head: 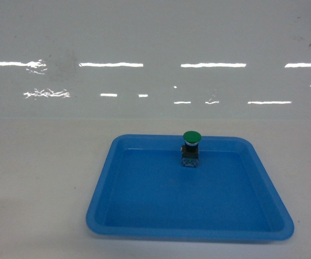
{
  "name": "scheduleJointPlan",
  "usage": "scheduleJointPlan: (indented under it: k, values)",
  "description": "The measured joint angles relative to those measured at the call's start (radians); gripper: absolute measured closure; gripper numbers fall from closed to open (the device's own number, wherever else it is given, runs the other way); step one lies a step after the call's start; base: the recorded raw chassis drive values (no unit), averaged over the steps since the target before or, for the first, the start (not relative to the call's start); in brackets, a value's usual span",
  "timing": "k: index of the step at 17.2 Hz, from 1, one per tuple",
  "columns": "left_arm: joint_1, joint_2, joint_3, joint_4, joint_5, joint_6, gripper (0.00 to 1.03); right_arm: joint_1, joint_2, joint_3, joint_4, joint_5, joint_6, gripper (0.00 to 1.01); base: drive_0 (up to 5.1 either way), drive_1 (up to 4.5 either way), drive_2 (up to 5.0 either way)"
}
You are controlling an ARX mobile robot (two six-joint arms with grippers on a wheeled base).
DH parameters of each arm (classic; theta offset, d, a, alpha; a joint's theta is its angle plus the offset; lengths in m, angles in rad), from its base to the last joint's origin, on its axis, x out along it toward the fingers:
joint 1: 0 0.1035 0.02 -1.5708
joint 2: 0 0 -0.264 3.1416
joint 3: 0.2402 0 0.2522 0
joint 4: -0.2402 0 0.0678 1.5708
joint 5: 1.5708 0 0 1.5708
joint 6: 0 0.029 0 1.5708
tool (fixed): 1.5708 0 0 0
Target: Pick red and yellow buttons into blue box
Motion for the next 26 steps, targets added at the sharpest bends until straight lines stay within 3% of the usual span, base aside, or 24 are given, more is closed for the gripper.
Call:
scheduleJointPlan:
  k: [18,26]
  values:
    - [0.0,-0.003,0.0,-0.002,-0.005,0.0,0.75,0.0,0.0,0.0,0.0,-0.002,0.0,0.76,4.6,-3.87,-0.7]
    - [0.0,-0.003,0.0,0.0,-0.003,0.0,0.75,0.0,0.0,0.0,0.0,-0.001,0.0,0.76,4.7,-2.27,-2.3]
